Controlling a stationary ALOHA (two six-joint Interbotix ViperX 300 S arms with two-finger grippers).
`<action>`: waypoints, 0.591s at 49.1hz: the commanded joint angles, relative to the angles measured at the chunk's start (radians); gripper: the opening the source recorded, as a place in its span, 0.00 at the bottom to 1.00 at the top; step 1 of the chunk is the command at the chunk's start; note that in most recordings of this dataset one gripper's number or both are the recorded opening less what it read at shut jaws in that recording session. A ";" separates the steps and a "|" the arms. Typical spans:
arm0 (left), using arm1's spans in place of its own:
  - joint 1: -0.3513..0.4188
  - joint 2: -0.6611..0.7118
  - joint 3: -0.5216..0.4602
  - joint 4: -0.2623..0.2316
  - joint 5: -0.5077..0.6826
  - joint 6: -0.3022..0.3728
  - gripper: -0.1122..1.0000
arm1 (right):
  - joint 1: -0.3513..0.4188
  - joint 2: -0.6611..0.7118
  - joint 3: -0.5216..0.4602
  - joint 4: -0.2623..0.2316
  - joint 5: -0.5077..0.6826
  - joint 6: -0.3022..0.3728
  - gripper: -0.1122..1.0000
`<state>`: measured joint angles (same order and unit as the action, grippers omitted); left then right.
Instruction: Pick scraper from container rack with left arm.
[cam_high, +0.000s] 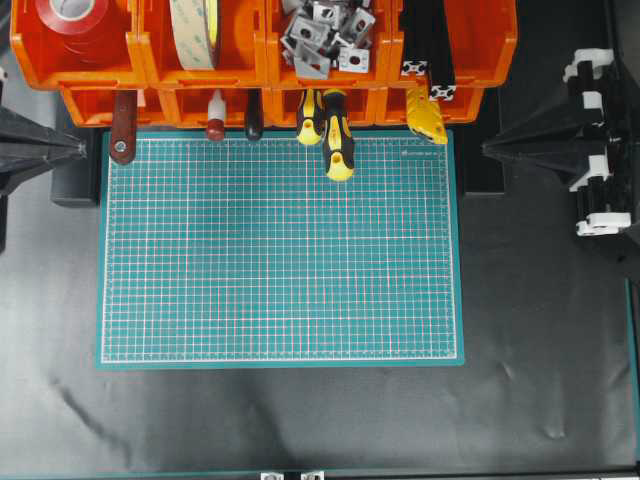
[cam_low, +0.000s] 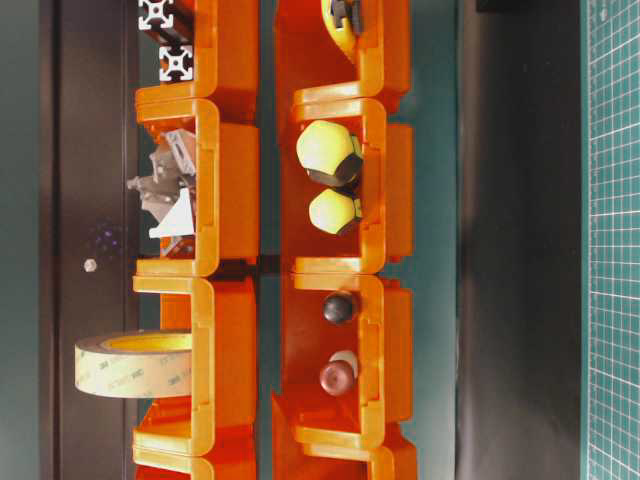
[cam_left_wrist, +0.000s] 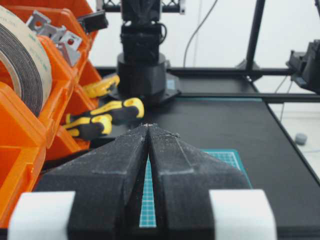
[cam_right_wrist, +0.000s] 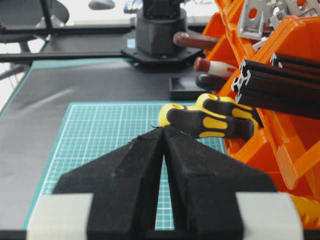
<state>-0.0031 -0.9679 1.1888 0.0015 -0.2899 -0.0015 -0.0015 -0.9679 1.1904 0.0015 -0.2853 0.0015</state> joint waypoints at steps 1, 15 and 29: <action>0.003 0.029 -0.028 0.038 0.077 -0.049 0.15 | 0.002 0.018 -0.017 0.002 -0.008 0.000 0.12; -0.054 -0.006 -0.196 0.051 0.445 -0.150 0.10 | 0.005 0.009 -0.031 0.000 0.115 0.018 0.09; -0.114 0.058 -0.465 0.074 0.963 -0.046 0.10 | 0.005 -0.006 -0.041 0.002 0.156 0.025 0.09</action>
<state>-0.1089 -0.9465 0.8161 0.0644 0.5768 -0.0782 0.0015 -0.9787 1.1842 0.0015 -0.1319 0.0230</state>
